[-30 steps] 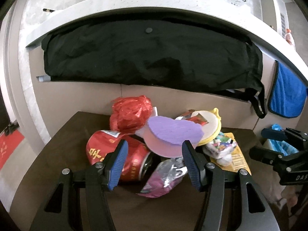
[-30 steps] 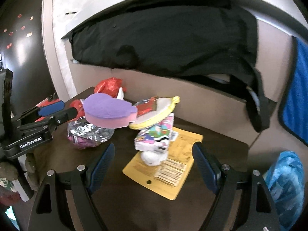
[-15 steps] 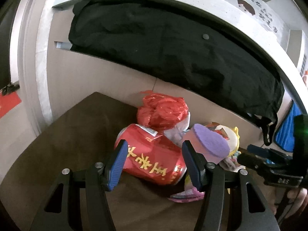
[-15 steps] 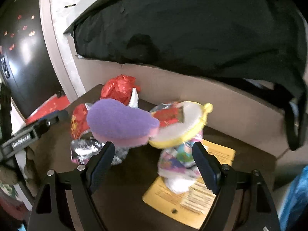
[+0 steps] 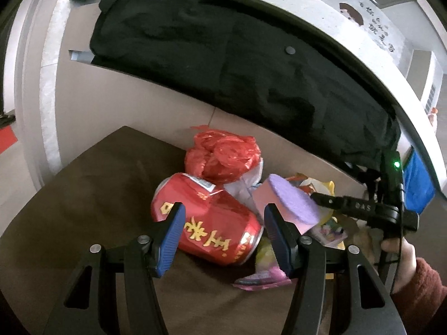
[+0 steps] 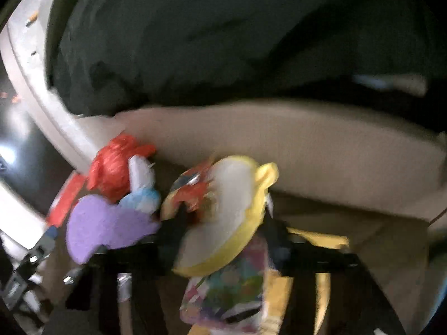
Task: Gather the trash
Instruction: 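Grasp the red snack wrapper with the right tool, then grasp the pink-purple sponge with the left tool while the right tool lifts the wrapper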
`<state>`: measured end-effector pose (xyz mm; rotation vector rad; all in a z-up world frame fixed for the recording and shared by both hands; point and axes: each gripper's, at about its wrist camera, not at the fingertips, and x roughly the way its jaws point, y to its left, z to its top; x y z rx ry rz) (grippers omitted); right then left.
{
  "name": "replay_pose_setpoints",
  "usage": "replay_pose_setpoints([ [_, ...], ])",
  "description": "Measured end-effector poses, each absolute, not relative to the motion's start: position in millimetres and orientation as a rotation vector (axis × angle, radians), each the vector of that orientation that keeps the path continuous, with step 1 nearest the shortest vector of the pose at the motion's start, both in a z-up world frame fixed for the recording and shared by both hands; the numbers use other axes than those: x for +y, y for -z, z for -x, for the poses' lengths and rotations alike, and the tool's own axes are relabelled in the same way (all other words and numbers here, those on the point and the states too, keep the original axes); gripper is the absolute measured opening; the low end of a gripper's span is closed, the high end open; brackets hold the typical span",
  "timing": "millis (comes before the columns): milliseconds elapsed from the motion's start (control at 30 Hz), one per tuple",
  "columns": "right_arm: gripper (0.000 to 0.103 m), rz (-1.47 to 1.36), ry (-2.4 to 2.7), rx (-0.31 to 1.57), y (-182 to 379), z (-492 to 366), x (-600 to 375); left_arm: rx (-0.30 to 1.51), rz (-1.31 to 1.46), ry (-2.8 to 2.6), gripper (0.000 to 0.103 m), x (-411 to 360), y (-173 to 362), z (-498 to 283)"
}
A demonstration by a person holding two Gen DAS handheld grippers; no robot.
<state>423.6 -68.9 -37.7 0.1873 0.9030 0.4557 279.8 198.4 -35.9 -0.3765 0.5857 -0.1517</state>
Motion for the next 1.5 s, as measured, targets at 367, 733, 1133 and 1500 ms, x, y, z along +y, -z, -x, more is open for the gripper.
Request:
replay_pose_setpoints([
  [367,0.019,-0.082,-0.461,0.741,-10,-340,-122,0.62,0.372,0.349,0.064,158,19,-286],
  [733,0.019,-0.174,-0.405,0.766,3,-312,-181,0.786,0.298,0.27,0.064,111,39,-325],
  [1133,0.053,-0.056,-0.425,0.779,24,-274,-177,0.684,0.239,0.215,0.041,107,21,-298],
  [1500,0.076,0.182,-0.443,0.684,13,-251,-129,0.672,0.121,0.252,0.033,126,12,-240],
])
